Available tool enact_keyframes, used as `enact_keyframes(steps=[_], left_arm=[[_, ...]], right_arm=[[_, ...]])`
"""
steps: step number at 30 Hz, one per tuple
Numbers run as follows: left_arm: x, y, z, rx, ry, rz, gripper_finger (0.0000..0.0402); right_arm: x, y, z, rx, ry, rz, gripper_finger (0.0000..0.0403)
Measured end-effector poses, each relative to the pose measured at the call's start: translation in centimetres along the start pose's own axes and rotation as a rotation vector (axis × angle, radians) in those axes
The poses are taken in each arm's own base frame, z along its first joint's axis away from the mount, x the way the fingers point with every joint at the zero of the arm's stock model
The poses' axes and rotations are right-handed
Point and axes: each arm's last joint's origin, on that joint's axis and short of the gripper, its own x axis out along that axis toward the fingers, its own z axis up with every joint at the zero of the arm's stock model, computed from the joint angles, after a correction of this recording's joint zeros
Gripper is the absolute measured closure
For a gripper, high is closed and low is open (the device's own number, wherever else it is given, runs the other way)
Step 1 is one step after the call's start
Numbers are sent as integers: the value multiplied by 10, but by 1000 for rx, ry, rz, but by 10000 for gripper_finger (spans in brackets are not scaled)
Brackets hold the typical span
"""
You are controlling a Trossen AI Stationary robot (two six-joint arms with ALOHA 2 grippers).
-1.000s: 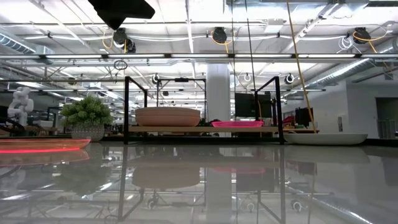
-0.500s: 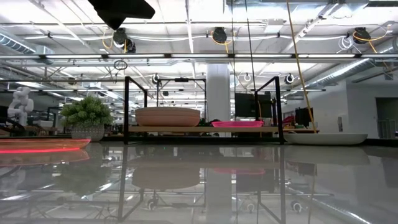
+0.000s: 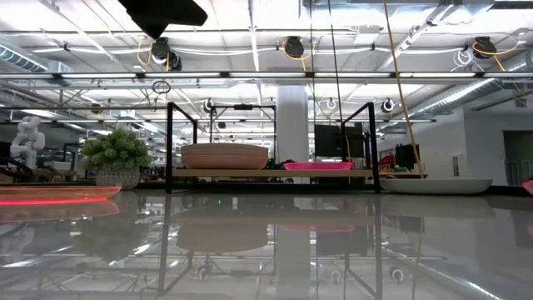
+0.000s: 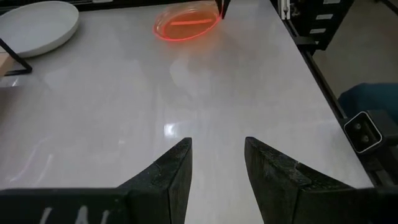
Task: Place and stack plates onto a shelf
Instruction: Stack the right orange plate on the pink plate on the shelf
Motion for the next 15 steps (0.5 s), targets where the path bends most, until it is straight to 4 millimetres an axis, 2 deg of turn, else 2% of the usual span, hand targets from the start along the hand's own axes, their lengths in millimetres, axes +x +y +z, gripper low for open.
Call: enact_keyframes(steps=[7, 15], left_arm=[[0, 1, -5, 36, 48, 12, 247], [0, 2, -9, 63, 86, 22, 247]], right_arm=[[-11, -7, 16, -128, -108, 24, 403], [-22, -17, 39, -466, -246, -11, 402]])
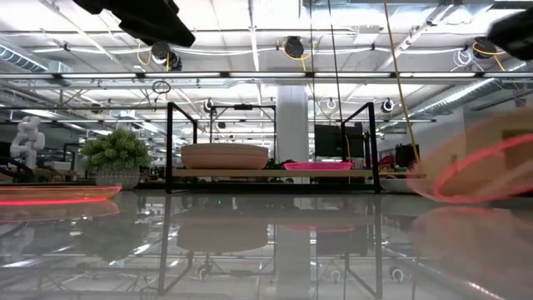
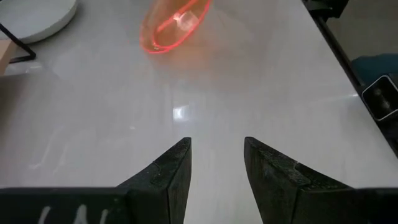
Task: Place and stack plates onto a shelf
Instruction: Stack the right orange plate on the pink plate on the shelf
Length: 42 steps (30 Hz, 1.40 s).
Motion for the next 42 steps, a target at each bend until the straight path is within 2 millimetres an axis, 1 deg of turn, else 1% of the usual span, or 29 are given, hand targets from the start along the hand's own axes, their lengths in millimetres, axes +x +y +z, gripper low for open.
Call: enact_keyframes(steps=[3, 8, 13, 17, 19, 21, 25, 32, 36, 42], left_arm=[[0, 0, -2, -6, 17, 9, 247], [-3, -4, -5, -1, 13, 93, 247], [-6, -9, -8, 13, 11, 122, 247], [-8, -10, -15, 35, 29, 215, 248], [-8, -11, -22, 64, 33, 252, 248], [-7, -11, -29, 75, 48, 254, 248], [-4, -12, -41, 5, 40, 242, 248], [0, -18, -57, -97, -55, 181, 248], [2, -18, -62, -112, -78, 171, 248], [3, -15, -61, -97, -75, 183, 248]], right_arm=[[-2, -12, 8, -82, -38, -38, 402], [-4, -36, 19, -103, -60, -70, 402], [-6, -59, 29, -164, -90, -163, 402], [-5, -77, 40, -236, -131, -234, 402], [-3, -86, 46, -273, -147, -264, 402], [-2, -96, 52, -305, -160, -284, 402], [1, -116, 62, -344, -188, -327, 402], [4, -151, 72, -369, -189, -402, 403], [5, -173, 78, -369, -228, -390, 403], [4, -204, 84, -393, -301, -389, 403]])
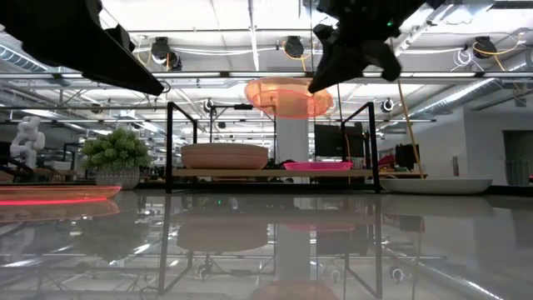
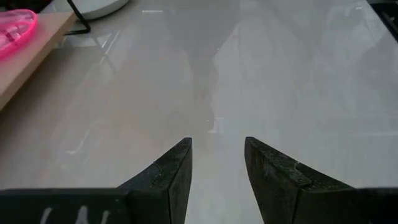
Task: Place and stack plates onto a shelf
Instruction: Stack the right orange plate on the pink plate on the shelf
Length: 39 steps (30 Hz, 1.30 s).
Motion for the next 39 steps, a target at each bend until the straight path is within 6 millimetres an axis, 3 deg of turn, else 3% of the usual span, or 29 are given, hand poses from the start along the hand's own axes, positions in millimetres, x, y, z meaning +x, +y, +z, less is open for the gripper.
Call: enact_keyframes(steps=[9, 20, 31, 39], left_arm=[[8, 11, 3, 0, 8, 42, 248], [18, 28, 8, -18, 18, 103, 248], [24, 39, 9, -24, 40, 136, 248], [24, 40, 8, -15, 52, 143, 248]], right_arm=[[11, -42, -23, 39, -46, -50, 403], [16, -75, -58, 134, -51, -27, 403], [24, -88, -82, 191, -3, -51, 403], [37, -75, -107, 192, 24, -67, 403]])
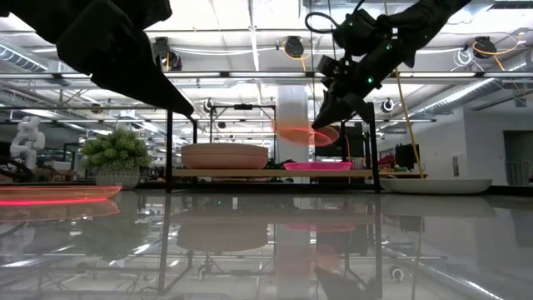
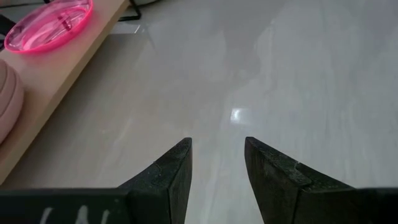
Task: Place and stack plates onto a shelf
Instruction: Stack the right orange plate on the pink plate on the shelf
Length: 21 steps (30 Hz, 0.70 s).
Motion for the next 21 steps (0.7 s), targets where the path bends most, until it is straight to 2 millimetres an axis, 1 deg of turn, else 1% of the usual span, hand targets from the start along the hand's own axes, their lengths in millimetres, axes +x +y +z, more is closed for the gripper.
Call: enact_keyframes(steps=[13, 21], left_arm=[[0, 0, 0, 5, -1, -1, 248], [0, 0, 0, 6, -1, -1, 248]], right_arm=[[7, 9, -20, 20, -2, -28, 403], [7, 11, -25, 29, 12, -23, 403]])
